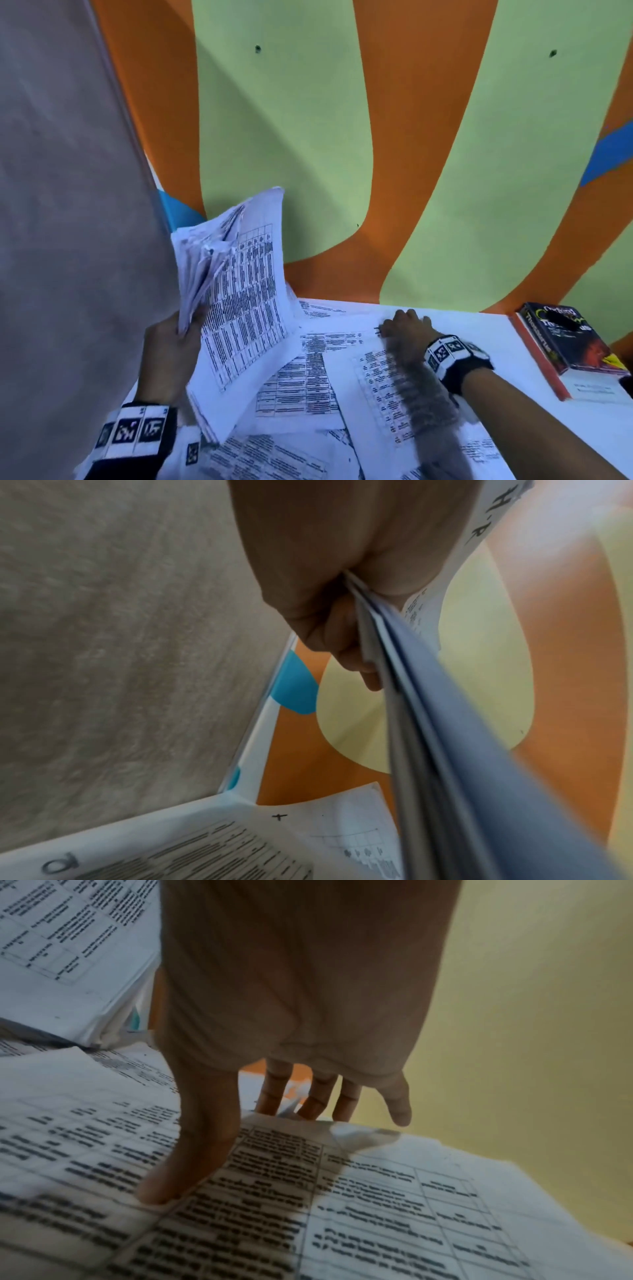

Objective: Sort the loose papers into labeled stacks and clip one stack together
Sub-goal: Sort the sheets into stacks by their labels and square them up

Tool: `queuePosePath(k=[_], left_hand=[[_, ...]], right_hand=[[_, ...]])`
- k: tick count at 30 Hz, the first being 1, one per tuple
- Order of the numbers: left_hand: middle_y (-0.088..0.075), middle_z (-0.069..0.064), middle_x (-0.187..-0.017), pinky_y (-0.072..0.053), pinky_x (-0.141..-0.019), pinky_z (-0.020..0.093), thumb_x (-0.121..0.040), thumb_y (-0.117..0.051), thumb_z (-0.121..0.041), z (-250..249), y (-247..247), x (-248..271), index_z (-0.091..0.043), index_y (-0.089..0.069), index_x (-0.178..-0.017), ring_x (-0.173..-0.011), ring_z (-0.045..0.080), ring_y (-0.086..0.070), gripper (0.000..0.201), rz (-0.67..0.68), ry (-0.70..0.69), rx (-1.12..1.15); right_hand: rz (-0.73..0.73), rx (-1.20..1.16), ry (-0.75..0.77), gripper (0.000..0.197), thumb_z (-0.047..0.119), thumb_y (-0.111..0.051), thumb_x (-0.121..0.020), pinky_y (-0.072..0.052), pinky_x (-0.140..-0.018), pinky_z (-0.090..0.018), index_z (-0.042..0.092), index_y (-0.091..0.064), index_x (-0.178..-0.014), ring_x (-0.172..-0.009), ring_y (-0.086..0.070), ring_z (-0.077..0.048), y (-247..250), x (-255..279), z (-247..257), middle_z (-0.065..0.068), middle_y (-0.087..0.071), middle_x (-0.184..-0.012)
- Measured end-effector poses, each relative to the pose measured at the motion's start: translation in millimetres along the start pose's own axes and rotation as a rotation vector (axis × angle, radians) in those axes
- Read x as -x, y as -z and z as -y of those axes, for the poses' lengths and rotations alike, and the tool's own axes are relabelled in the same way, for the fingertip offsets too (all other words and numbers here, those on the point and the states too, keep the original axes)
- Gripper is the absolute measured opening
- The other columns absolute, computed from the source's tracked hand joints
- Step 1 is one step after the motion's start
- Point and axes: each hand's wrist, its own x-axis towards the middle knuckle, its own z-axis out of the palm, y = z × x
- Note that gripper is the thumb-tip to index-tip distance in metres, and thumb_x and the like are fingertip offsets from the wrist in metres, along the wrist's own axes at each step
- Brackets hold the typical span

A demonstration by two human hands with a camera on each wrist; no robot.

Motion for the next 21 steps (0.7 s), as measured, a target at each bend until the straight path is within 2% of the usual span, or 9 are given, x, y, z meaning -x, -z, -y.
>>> queuePosePath(k=[1,2,4,6,9,12,14,16,21], left_hand=[[-0.032,0.019,-0.045,-0.026,-0.051,0.024,-0.09,-0.06,-0.015,5.4,1.1,0.6,-0.003,-0.045,-0.053,-0.062,-0.006,-0.028,0.042,-0.014,0.005,-0.02],[-0.026,0.01,-0.043,-0.023,-0.047,0.024,-0.09,-0.06,-0.017,6.5,2.5,1.8,-0.013,-0.037,-0.05,-0.036,0.007,-0.038,0.047,-0.033,0.027,-0.033],[-0.025,0.004,-0.046,-0.018,-0.039,0.02,-0.091,-0.059,-0.02,14.1,4.4,3.2,-0.018,-0.032,-0.051,-0.036,0.006,-0.029,0.048,-0.059,0.104,-0.016],[-0.03,0.006,-0.048,-0.027,-0.043,0.023,-0.089,-0.056,-0.031,22.6,7.0,3.7,-0.011,-0.035,-0.052,-0.038,0.005,-0.028,0.047,-0.07,0.146,0.001],[-0.035,0.01,-0.052,-0.028,-0.054,0.031,-0.087,-0.055,-0.044,40.6,15.9,2.7,-0.004,-0.04,-0.056,-0.051,0.019,-0.032,0.052,-0.093,0.212,-0.05],[-0.04,0.015,-0.052,-0.031,-0.055,0.033,-0.088,-0.056,-0.047,54.4,23.7,-0.3,0.007,-0.047,-0.061,-0.054,0.022,-0.035,0.061,-0.139,0.25,-0.057],[-0.044,0.02,-0.052,-0.034,-0.055,0.034,-0.088,-0.057,-0.047,57.5,29.0,-2.2,0.008,-0.051,-0.065,-0.051,0.027,-0.039,0.061,-0.174,0.233,-0.107],[-0.05,0.025,-0.053,-0.041,-0.055,0.037,-0.088,-0.058,-0.041,59.7,35.1,-3.6,0.005,-0.053,-0.062,-0.052,0.034,-0.048,0.053,-0.198,0.181,-0.186],[-0.045,0.023,-0.05,-0.039,-0.055,0.037,-0.088,-0.054,-0.018,67.3,46.3,0.9,-0.009,-0.044,-0.059,-0.052,0.036,-0.046,0.032,-0.231,0.151,-0.322]], right_hand=[[0.006,0.045,0.001,0.06,0.026,-0.064,-0.071,-0.03,-0.102,-0.057,0.031,-0.046,-0.128,-0.123,-0.032,-0.033,3.0,-0.1,-1.0,-0.01,-0.038,-0.127],[-0.003,0.082,-0.01,0.058,0.025,-0.063,-0.072,-0.027,-0.104,-0.058,0.029,-0.049,-0.128,-0.125,-0.03,-0.034,3.1,-0.2,-0.1,-0.01,-0.037,-0.129],[-0.066,0.087,-0.02,0.052,0.024,-0.061,-0.074,-0.023,-0.108,-0.058,0.026,-0.055,-0.126,-0.131,-0.029,-0.032,2.4,2.5,-1.0,-0.008,-0.038,-0.133],[-0.145,0.001,0.004,0.038,0.02,-0.062,-0.074,-0.026,-0.105,-0.05,0.024,-0.064,-0.111,-0.129,-0.038,-0.025,6.8,7.2,-6.8,-0.004,-0.049,-0.127],[-0.275,-0.17,0.023,0.013,0.015,-0.067,-0.066,-0.042,-0.083,-0.035,0.019,-0.068,-0.078,-0.095,-0.063,-0.026,33.0,18.3,-22.2,-0.002,-0.069,-0.087],[-0.344,-0.36,0.053,0.009,0.012,-0.07,-0.071,-0.043,-0.065,-0.032,0.02,-0.067,-0.068,-0.07,-0.059,-0.025,68.3,19.2,-26.3,-0.002,-0.066,-0.07],[-0.295,-0.392,0.133,0.016,0.015,-0.068,-0.073,-0.046,-0.062,-0.032,0.023,-0.061,-0.061,-0.065,-0.058,-0.021,85.9,5.4,-15.4,0.002,-0.062,-0.065],[-0.235,-0.406,0.179,0.008,0.023,-0.065,-0.071,-0.057,-0.065,-0.038,0.018,-0.066,-0.077,-0.069,-0.065,-0.019,89.3,-14.9,4.2,0.001,-0.069,-0.075],[-0.082,-0.33,0.221,0.047,0.011,-0.073,-0.075,-0.058,-0.071,-0.04,0.014,-0.057,-0.119,-0.078,-0.065,-0.024,60.2,-58.0,71.5,-0.007,-0.067,-0.102]])
